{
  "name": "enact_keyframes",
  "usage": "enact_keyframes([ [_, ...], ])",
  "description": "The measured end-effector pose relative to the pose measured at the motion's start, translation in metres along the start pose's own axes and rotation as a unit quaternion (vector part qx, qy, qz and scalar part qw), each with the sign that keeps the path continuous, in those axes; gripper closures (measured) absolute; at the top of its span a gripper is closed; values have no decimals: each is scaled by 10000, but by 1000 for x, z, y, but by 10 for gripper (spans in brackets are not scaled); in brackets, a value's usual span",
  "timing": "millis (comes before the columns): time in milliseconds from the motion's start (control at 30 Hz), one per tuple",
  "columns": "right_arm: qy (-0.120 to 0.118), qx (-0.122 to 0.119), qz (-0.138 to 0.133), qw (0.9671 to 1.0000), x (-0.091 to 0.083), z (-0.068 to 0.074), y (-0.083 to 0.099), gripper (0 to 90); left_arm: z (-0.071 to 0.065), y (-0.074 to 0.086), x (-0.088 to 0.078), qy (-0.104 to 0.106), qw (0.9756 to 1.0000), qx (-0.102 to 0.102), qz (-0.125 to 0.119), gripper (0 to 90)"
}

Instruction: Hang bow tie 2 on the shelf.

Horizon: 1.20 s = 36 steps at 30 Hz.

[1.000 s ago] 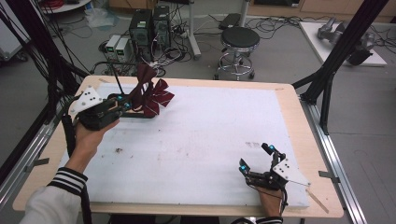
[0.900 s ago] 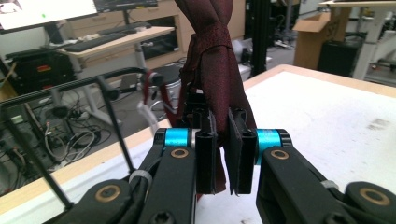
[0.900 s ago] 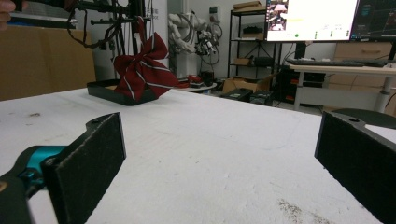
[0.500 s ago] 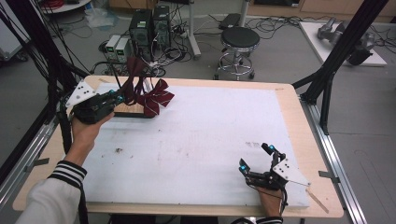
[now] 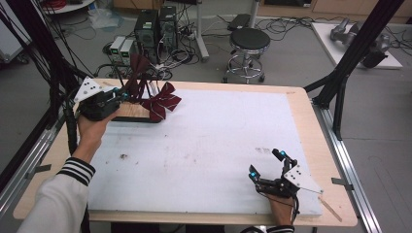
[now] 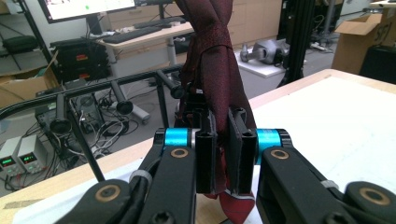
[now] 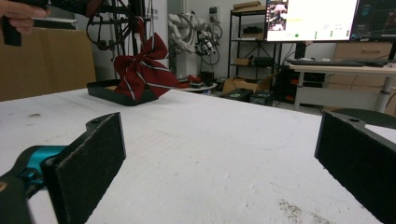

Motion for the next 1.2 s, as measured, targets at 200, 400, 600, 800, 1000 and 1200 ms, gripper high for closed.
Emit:
enact_keyframes([
  [200, -4, 40, 23, 10000, 0, 1, 0, 8, 6, 4, 5, -174, 9998, -126, 7, 828],
  [400, -2, 8, 4, 10000, 0, 0, 0, 8, 11, 11, 9, -393, 9989, -178, 189, 828],
  [600, 0, 3, 4, 10000, 0, 0, 0, 8, 12, 16, 14, -575, 9977, -235, 273, 828],
  [800, 3, 23, 20, 10000, 0, 1, 0, 8, 16, 24, 17, -773, 9958, -285, 402, 828],
  [1000, 2, 36, 28, 10000, 0, 1, 0, 8, 17, 33, 18, -815, 9949, -261, 537, 828],
  [1200, -2, 22, 21, 10000, 0, 1, 0, 8, 18, 41, 21, -914, 9929, -268, 710, 829],
])
Point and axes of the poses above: each handheld gripper's, and its own axes: x roughly forward along the jaws, y roughly out of its underside, z roughly to its left, the point moved 6 cm from there along x, roughly forward along the jaws, and after that the axes turned 8 degrees about -z, right-handed, at the moved point
